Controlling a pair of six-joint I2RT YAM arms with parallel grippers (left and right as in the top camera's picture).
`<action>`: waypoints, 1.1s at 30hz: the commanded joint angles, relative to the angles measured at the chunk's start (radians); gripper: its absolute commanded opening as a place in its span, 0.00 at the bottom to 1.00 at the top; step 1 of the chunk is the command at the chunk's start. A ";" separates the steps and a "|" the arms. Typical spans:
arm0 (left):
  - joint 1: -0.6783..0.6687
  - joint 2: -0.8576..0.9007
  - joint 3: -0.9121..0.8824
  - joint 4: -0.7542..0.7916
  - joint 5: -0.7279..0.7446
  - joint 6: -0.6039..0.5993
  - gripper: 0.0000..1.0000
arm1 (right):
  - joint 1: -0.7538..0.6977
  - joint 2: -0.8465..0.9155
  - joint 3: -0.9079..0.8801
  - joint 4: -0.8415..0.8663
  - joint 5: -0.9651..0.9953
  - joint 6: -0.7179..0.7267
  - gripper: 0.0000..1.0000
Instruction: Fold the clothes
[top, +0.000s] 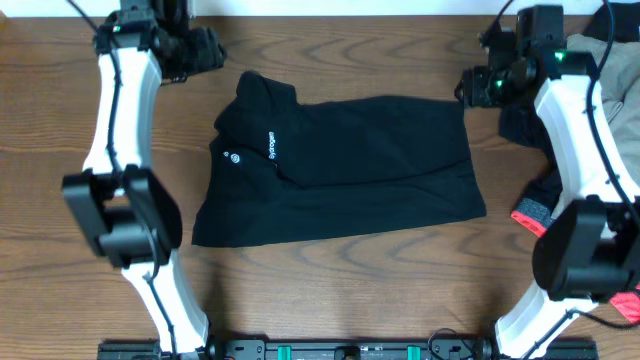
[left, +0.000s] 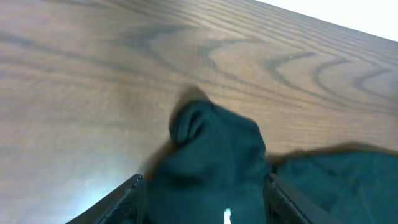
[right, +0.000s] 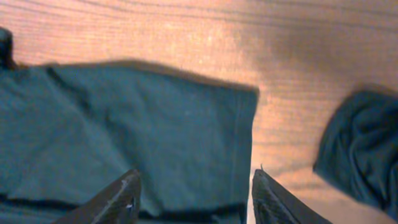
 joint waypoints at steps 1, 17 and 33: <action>0.004 0.130 0.052 0.021 0.077 0.061 0.61 | -0.016 0.067 0.020 -0.009 -0.014 -0.016 0.57; -0.005 0.320 0.052 0.159 0.137 0.095 0.61 | -0.019 0.086 0.017 -0.032 -0.013 -0.015 0.57; -0.069 0.344 0.053 0.209 0.156 0.094 0.22 | -0.019 0.086 0.017 -0.069 -0.005 -0.015 0.35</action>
